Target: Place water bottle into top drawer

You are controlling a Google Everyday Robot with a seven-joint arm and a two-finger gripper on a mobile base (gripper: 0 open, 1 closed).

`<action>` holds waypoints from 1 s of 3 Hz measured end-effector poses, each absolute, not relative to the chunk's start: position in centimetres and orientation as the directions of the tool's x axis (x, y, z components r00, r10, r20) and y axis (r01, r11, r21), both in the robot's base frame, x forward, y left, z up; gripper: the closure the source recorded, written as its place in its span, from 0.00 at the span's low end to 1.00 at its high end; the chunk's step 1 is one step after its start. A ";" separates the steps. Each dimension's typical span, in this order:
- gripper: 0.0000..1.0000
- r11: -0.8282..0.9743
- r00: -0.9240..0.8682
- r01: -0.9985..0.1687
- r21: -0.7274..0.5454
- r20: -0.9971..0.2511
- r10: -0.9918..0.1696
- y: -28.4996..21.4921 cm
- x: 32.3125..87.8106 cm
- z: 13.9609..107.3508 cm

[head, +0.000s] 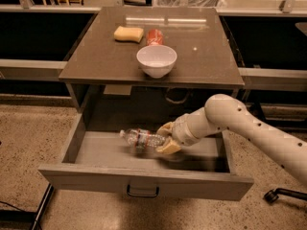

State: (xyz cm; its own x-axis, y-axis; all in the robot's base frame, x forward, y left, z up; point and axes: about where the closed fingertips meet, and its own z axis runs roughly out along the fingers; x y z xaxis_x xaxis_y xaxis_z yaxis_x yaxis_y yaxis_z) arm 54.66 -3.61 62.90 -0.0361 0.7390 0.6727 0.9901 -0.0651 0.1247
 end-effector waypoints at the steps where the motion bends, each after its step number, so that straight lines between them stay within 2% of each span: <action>1: 0.14 -0.065 -0.036 0.990 0.125 0.673 0.739 -3.6 54.7 62.9; 2: 0.00 -0.037 -0.071 0.987 0.155 0.634 0.770 -3.3 54.8 64.6; 3: 0.00 -0.038 -0.104 0.977 0.210 0.621 0.777 -4.2 54.7 68.2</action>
Offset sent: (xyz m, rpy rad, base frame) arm 0.0069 0.0044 0.0484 -0.1407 -0.1126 0.0891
